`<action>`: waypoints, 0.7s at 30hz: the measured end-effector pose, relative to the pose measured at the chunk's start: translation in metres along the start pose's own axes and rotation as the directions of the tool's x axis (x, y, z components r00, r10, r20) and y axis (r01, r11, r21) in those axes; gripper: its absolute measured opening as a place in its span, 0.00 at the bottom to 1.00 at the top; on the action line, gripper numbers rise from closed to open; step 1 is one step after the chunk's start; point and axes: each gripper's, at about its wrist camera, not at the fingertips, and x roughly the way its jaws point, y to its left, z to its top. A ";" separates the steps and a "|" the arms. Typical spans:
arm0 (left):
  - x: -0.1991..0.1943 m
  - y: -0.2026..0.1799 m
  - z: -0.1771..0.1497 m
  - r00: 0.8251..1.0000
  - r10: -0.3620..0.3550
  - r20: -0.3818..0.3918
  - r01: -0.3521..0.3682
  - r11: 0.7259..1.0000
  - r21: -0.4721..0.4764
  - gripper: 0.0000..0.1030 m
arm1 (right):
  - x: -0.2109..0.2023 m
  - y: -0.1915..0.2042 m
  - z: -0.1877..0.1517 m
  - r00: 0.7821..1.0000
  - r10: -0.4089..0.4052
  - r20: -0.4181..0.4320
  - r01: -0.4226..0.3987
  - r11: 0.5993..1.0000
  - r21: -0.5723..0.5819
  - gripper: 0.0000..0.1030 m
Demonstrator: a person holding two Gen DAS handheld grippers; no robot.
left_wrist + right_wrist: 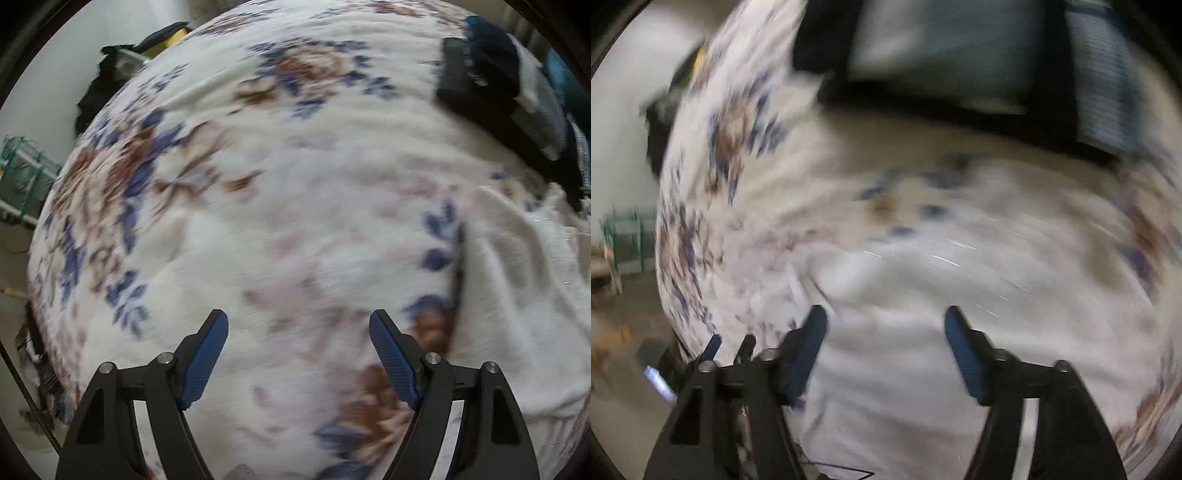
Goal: Fold small clothes
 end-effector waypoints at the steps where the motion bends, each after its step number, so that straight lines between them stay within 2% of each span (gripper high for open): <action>1: -0.001 -0.009 0.003 1.000 -0.018 0.006 0.018 1.000 0.012 0.77 | -0.017 -0.030 -0.015 0.998 -0.055 0.034 0.053 0.997 0.062 0.67; 3: 0.001 -0.030 0.011 0.999 -0.045 0.016 0.044 0.998 0.055 0.91 | -0.040 -0.104 -0.052 0.980 -0.190 0.064 0.172 0.960 0.219 0.67; 4: 0.004 -0.043 0.015 0.998 -0.058 0.018 0.056 0.995 0.084 0.91 | -0.047 -0.137 -0.058 0.975 -0.216 0.049 0.195 0.943 0.270 0.68; 6: 0.010 -0.063 0.023 0.998 -0.061 0.023 0.057 0.989 0.139 0.91 | -0.036 -0.198 -0.089 0.974 -0.228 0.001 0.207 0.886 0.414 0.68; 8: 0.018 -0.082 0.028 0.999 -0.020 0.048 0.010 0.979 0.204 0.91 | -0.016 -0.237 -0.120 0.973 -0.229 -0.023 0.205 0.820 0.535 0.68; 11: 0.033 -0.097 0.030 0.997 0.036 0.066 -0.051 0.967 0.251 0.91 | 0.008 -0.277 -0.163 0.985 -0.171 0.000 0.122 0.706 0.697 0.68; 12: 0.039 -0.100 0.032 0.996 0.055 0.067 -0.070 0.963 0.259 0.91 | 0.011 -0.283 -0.173 0.989 -0.144 0.021 0.083 0.681 0.728 0.68; 14: 0.045 -0.102 0.037 0.993 0.087 0.077 -0.105 0.957 0.269 0.91 | 0.023 -0.291 -0.192 0.993 -0.066 0.095 -0.034 0.616 0.787 0.68; 16: 0.047 -0.101 0.042 0.991 0.105 0.077 -0.122 0.953 0.276 0.93 | 0.033 -0.295 -0.199 0.984 -0.009 0.179 -0.142 0.577 0.804 0.67; 17: 0.046 -0.100 0.045 0.991 0.114 0.077 -0.131 0.953 0.274 0.93 | 0.035 -0.294 -0.200 0.974 -0.005 0.225 -0.182 0.570 0.801 0.57; 18: 0.046 -0.099 0.046 0.990 0.120 0.077 -0.137 0.952 0.274 0.93 | 0.033 -0.291 -0.196 0.964 -0.030 0.264 -0.197 0.584 0.787 0.40; 19: 0.044 -0.097 0.047 0.989 0.128 0.077 -0.144 0.952 0.272 0.93 | 0.031 -0.285 -0.191 0.963 -0.061 0.261 -0.172 0.609 0.774 0.14; 21: 0.040 -0.098 0.047 0.988 0.134 0.080 -0.150 0.953 0.265 0.93 | 0.013 -0.268 -0.177 0.950 -0.146 0.275 -0.105 0.682 0.723 0.12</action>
